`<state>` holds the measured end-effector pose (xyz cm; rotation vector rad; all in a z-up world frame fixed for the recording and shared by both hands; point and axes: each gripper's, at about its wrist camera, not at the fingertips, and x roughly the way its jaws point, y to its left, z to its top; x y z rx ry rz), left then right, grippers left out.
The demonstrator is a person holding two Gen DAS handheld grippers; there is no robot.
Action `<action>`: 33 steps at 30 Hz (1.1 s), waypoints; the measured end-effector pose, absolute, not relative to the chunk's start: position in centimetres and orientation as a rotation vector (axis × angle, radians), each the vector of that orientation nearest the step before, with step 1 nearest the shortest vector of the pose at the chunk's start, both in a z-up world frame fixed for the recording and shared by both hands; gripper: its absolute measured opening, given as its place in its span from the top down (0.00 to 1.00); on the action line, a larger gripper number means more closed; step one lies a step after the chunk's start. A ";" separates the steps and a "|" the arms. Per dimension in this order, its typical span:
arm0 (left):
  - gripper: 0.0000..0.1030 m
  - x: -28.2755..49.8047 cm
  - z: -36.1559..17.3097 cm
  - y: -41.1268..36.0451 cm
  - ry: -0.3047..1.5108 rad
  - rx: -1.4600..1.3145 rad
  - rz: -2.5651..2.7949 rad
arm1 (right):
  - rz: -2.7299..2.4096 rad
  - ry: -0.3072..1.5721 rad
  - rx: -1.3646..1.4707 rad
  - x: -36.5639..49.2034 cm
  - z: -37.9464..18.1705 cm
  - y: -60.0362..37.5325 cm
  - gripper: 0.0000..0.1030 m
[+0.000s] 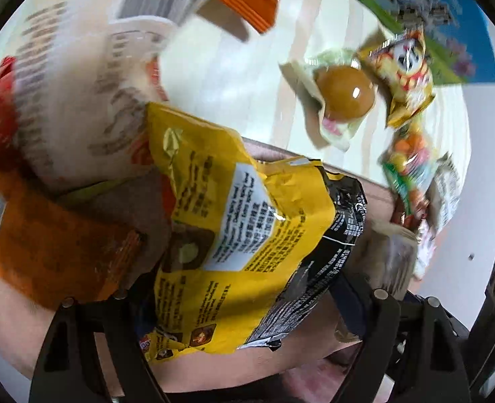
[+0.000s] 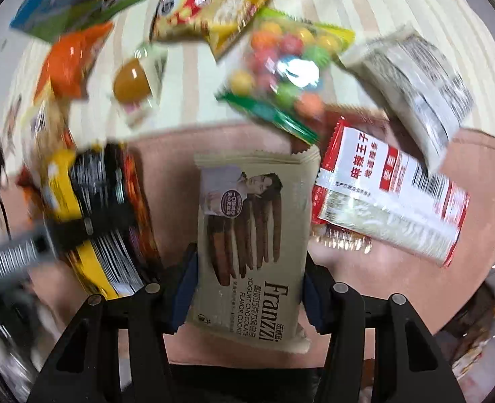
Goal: Organize snacks
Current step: 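Grasp the yellow-black biscuit bag with the left tool while the right grasps the white Franzzi pack, then carry both packs into the cardboard box and open both tools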
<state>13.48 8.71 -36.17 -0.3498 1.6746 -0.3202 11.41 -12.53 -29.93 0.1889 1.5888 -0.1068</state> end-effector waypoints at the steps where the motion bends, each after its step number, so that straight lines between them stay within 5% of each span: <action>1: 0.17 13.4 -36.5 8.7 1.676 -0.317 -0.333 | -0.095 1.589 0.193 10.9 -30.1 -12.4 0.44; 10: 0.13 10.2 -37.7 8.2 1.728 -0.043 -0.394 | -0.014 1.573 0.227 9.3 -30.0 -12.6 0.31; 16: 0.14 9.1 -37.7 7.1 1.745 0.005 -0.318 | 0.033 1.580 0.233 7.0 -29.9 -15.1 0.32; 18: 0.18 8.3 -37.0 5.8 1.729 -0.008 -0.266 | 0.023 1.580 0.218 6.4 -29.4 -16.4 0.42; 22: 0.19 7.6 -36.5 5.1 1.694 -0.123 -0.152 | 0.077 1.540 0.182 4.9 -28.8 -18.0 0.43; 33: 0.19 6.6 -26.0 8.4 1.538 -0.346 -0.152 | 0.242 1.408 0.318 4.0 -16.4 -21.0 0.44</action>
